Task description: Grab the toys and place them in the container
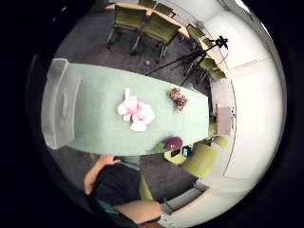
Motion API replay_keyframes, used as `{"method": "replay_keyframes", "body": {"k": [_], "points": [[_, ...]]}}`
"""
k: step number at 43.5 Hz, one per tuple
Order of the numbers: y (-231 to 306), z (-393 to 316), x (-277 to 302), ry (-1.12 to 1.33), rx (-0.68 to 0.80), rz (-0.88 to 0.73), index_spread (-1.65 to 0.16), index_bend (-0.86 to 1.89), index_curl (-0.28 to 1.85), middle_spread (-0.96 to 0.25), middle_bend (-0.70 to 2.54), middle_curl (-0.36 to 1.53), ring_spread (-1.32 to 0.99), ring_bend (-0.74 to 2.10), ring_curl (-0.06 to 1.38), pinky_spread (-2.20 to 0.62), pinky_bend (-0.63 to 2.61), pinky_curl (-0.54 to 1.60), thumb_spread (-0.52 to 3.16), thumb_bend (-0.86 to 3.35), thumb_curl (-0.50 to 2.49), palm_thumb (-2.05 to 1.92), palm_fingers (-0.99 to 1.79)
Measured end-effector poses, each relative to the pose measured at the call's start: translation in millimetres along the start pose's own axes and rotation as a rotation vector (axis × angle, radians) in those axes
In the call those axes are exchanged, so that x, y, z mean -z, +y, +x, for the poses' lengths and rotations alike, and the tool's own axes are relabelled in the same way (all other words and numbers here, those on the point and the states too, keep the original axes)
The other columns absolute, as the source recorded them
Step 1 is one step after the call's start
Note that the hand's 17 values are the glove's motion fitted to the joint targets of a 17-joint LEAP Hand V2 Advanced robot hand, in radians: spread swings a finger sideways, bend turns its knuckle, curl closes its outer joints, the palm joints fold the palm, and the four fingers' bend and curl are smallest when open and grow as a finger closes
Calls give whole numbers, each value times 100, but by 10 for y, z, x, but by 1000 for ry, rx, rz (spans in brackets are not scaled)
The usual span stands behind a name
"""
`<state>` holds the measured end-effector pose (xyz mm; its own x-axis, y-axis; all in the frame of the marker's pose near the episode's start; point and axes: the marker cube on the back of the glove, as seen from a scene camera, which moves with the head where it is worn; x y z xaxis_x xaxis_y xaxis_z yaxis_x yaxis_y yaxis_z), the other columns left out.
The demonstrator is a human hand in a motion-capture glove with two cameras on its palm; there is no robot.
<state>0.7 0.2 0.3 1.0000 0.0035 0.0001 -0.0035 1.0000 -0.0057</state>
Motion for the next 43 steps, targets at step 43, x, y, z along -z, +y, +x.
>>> {"method": "replay_keyframes", "body": {"k": [43], "points": [[-1, 1139, -873, -25, -62, -69, -25, 20, 32, -11, 32, 27, -29, 19, 15, -5, 36, 27, 94, -14, 2, -22, 10]]}}
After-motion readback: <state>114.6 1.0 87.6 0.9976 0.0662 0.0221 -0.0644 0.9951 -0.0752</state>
